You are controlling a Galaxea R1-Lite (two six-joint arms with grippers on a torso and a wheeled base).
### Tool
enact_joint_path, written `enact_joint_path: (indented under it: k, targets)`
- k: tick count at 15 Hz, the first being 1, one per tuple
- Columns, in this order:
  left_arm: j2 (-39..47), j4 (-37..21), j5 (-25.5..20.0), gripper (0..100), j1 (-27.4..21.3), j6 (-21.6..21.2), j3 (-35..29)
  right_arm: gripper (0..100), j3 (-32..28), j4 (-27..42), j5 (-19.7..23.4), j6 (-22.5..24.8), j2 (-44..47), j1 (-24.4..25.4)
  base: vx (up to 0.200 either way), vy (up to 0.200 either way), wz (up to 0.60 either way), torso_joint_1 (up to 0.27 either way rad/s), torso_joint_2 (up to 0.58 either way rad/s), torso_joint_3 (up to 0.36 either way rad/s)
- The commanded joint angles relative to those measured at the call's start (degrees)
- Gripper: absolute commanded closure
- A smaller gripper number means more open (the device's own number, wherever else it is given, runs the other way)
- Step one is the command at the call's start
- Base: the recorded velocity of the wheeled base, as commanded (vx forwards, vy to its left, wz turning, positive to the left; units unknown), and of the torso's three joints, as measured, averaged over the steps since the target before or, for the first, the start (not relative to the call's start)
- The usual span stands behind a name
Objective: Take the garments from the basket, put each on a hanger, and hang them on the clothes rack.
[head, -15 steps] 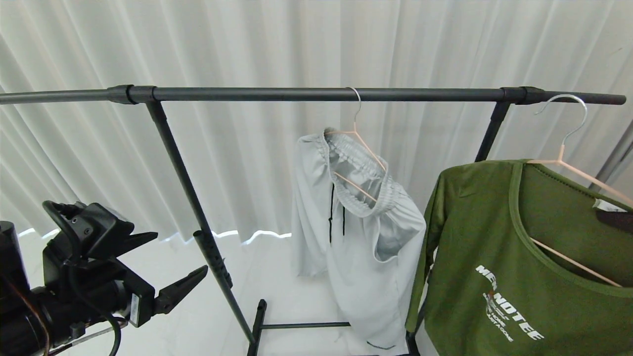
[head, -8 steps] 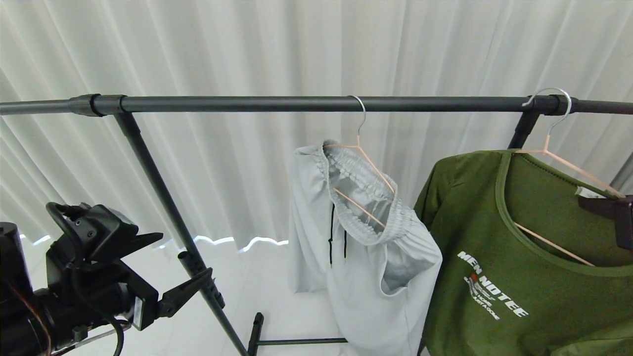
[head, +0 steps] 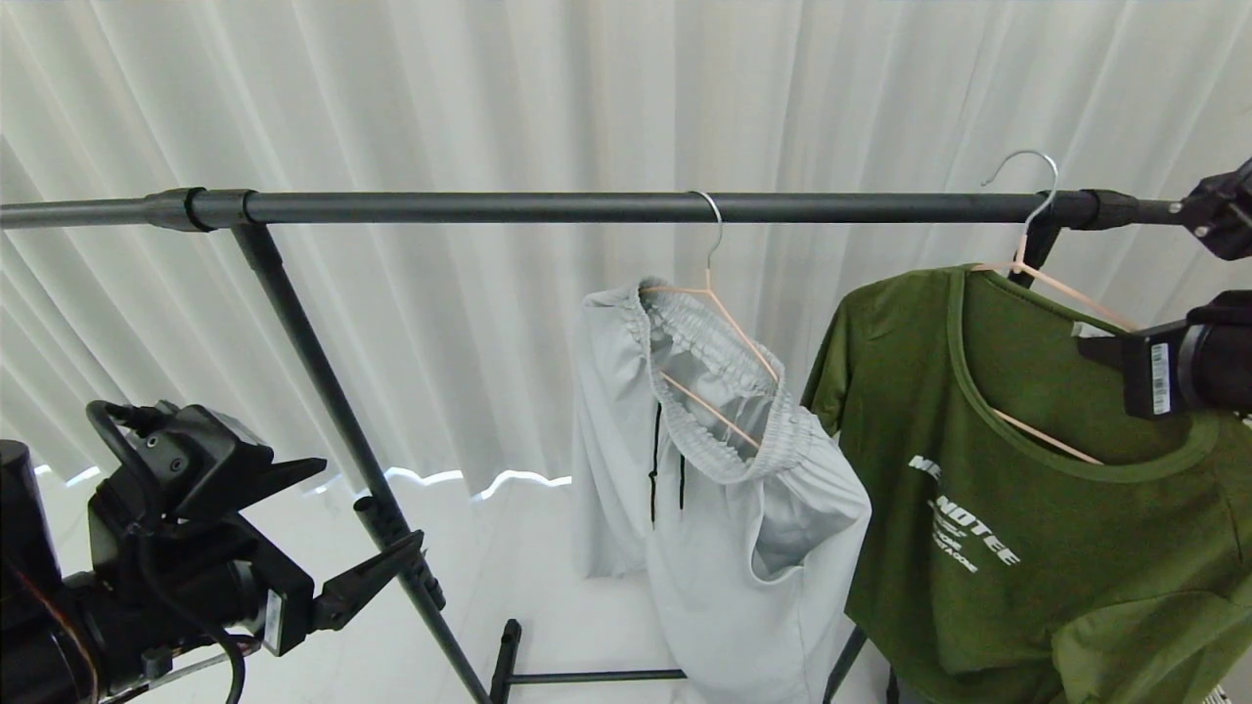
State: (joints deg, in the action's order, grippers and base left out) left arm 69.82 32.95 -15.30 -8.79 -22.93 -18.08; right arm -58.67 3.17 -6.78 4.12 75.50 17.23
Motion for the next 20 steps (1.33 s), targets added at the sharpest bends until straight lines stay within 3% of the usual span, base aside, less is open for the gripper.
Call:
enact_joint_path:
  k: [1,11,12,16,18,20]
  targets:
    - [-0.6,0.1,0.0,0,0.0,0.0,0.1,100,-1.5,-1.3,0.0,0.0,5.2,-0.7,0.000,0.000,0.00,0.000,0.00,0.000]
    - [-0.9,0.0,0.0,0,-0.2,-0.1,0.1,100,-1.9,-3.5,-0.1,0.2,7.4,-0.9,0.000,0.000,0.00,0.000,0.00,0.000]
    - [-0.9,0.0,0.0,0,-0.4,0.0,0.1,0,-1.6,-3.3,-0.2,0.1,7.2,-0.9,0.000,0.000,0.00,0.000,0.00,0.000]
    - [-0.8,0.1,0.1,0,-0.3,0.3,0.1,0,-1.3,-3.5,-0.3,-0.9,5.7,-1.0,0.000,0.000,0.00,0.000,0.00,0.000]
    - [-1.4,0.1,0.4,0,0.3,0.3,0.1,0,1.5,-3.5,-0.2,-1.4,-0.4,-1.0,0.000,0.000,0.00,0.000,0.00,0.000]
    - [-3.0,0.1,3.8,0,0.4,0.3,0.3,0,3.8,-3.5,-0.1,-1.4,-6.0,-1.0,0.000,0.000,0.00,0.000,0.00,0.000]
